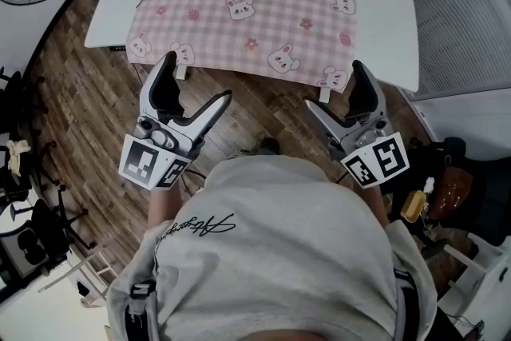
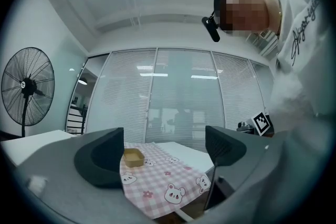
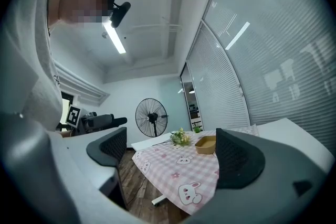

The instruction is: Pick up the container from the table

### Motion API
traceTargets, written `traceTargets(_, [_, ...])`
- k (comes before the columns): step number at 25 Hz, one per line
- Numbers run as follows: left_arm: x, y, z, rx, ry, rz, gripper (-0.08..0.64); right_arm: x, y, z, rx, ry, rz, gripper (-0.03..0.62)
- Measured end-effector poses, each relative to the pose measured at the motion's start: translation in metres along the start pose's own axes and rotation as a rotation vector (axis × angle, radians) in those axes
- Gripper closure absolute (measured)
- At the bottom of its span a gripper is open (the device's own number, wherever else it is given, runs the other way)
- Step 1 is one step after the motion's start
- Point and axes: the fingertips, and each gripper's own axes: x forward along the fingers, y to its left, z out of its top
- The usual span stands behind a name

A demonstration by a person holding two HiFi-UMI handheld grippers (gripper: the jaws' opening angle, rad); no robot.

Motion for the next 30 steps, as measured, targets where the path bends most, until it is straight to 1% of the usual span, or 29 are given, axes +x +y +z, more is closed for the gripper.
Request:
traceTargets(6, [0.002, 0.011, 0.015, 0.013, -0.015, -0.009, 0.092, 0.012, 0.008, 0.008, -0.009, 0.004, 0.009, 0.078])
traceTargets(10, [0.003, 0.016, 0.010, 0.008, 0.005, -0.003, 0.092, 0.018, 0.005, 0.008, -0.003, 0.004, 0.015, 0.079])
traceTargets(14, [0.006, 0.013, 0.009, 0.005, 0.005, 0.000, 0.092, 0.016, 0.001, 0.006, -0.004, 0.013, 0.024, 0.078])
traceTargets(19, [0.011, 0.002, 0.011, 0.022, -0.008, 0.001, 0.092, 0.010, -0.004, 0.009, -0.010, 0.008, 0.039, 0.079])
traceTargets(23, [0.005, 0.001, 0.009, 0.030, 0.003, 0.024, 0.092, 0.015, -0.001, 0.005, -0.007, 0.019, 0.067, 0.080])
traceTargets(30, [-0.013, 0.008, 0.001, 0.016, 0.030, 0.083, 0.092, 0.023, 0.005, 0.000, 0.012, 0.022, 0.107, 0.080])
